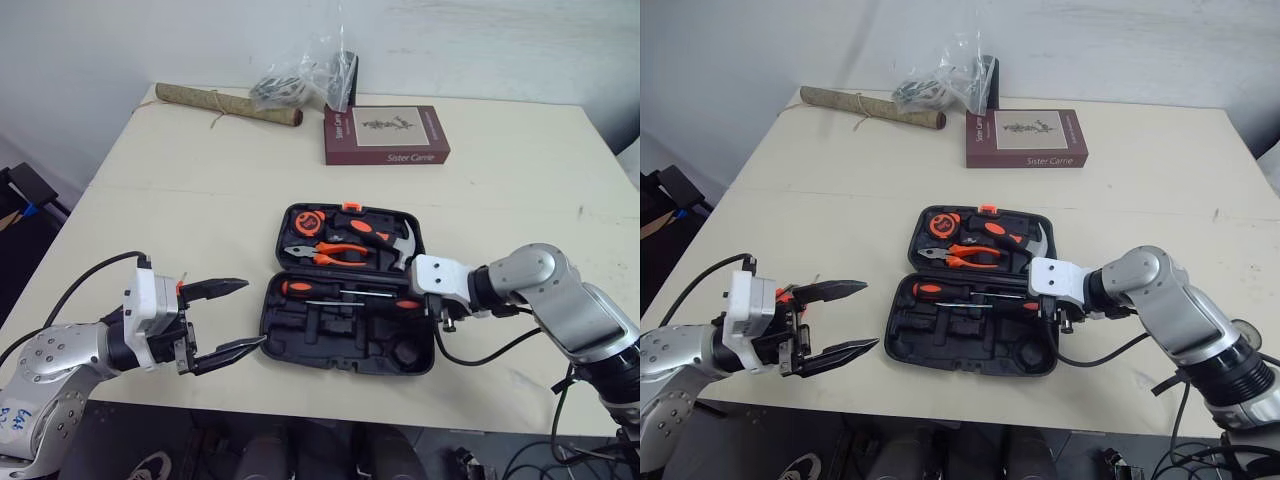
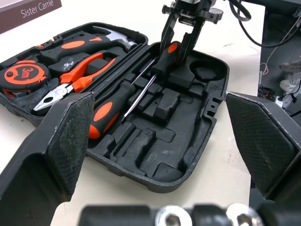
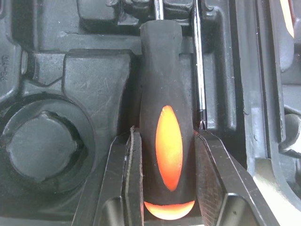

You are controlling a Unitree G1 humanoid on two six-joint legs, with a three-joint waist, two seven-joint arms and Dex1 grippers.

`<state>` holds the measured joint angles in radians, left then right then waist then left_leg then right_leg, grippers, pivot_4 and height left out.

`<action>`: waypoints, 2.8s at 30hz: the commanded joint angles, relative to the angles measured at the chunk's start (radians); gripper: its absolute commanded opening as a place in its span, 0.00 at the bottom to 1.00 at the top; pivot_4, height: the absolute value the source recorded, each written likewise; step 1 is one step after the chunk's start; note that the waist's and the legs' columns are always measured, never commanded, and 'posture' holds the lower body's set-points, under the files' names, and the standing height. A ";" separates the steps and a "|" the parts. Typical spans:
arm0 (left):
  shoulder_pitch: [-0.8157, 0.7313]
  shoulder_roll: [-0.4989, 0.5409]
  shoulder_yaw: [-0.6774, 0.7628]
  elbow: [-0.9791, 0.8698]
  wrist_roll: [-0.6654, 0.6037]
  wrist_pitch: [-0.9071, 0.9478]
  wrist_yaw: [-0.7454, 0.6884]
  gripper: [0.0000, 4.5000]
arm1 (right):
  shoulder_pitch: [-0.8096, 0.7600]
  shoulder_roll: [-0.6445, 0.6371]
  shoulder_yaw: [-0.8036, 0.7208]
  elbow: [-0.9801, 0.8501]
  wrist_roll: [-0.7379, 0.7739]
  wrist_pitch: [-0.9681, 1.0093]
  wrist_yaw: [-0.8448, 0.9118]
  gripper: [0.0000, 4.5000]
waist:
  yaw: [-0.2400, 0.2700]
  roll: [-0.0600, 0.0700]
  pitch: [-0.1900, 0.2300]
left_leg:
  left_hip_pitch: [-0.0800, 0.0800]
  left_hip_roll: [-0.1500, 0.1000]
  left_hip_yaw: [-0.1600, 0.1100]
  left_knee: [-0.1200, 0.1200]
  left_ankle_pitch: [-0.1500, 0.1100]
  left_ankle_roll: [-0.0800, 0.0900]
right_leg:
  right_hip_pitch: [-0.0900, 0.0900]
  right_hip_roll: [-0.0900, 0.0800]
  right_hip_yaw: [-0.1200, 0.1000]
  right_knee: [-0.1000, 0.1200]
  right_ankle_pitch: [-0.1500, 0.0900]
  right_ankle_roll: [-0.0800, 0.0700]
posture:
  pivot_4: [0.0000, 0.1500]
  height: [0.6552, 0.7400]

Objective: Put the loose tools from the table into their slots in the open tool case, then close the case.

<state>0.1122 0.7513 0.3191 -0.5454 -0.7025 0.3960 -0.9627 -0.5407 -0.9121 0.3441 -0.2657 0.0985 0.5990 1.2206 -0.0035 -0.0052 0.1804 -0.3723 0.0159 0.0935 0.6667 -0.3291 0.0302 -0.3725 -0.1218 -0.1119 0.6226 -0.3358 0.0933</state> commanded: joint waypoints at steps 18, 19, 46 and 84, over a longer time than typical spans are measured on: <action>0.063 -0.021 0.004 -0.049 0.006 -0.041 0.027 1.00 | -0.091 0.083 -0.227 0.146 0.265 -0.160 0.161 0.59 | -0.002 -0.001 0.000 | 0.000 0.000 0.000 0.000 0.000 0.000 | 0.000 0.000 0.000 0.000 0.000 0.000 | 1.00 1.00; 0.065 -0.021 0.004 -0.050 0.006 -0.042 0.029 1.00 | -0.078 0.115 -0.253 0.142 0.298 -0.161 0.151 0.50 | -0.002 -0.001 0.000 | 0.000 0.000 0.000 0.000 0.000 0.000 | 0.001 0.001 0.000 0.000 0.000 0.000 | 1.00 1.00; 0.021 -0.026 -0.029 -0.014 0.042 -0.066 0.026 1.00 | 0.215 0.332 -0.058 0.409 -0.085 -0.757 -0.104 0.02 | -0.001 -0.003 -0.002 | 0.010 0.002 -0.002 -0.001 -0.002 -0.002 | 0.012 0.003 -0.001 -0.001 0.000 0.000 | 1.00 1.00; -0.007 -0.042 -0.074 0.016 0.064 -0.073 0.027 1.00 | 0.206 0.347 -0.099 0.256 0.085 -0.635 -0.159 0.02 | -0.024 0.002 -0.001 | 0.013 0.005 -0.001 -0.003 -0.006 -0.004 | 0.012 0.005 0.001 -0.003 -0.002 -0.004 | 1.00 1.00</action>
<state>0.1101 0.7139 0.2442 -0.5203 -0.6396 0.3436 -0.9315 -0.3343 -0.5534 0.2424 -0.0171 0.2169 -0.0115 1.0757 -0.0272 -0.0033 0.1797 -0.3589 0.0214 0.0922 0.6639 -0.3346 0.0260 -0.3602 -0.1169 -0.1110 0.6201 -0.3380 0.0893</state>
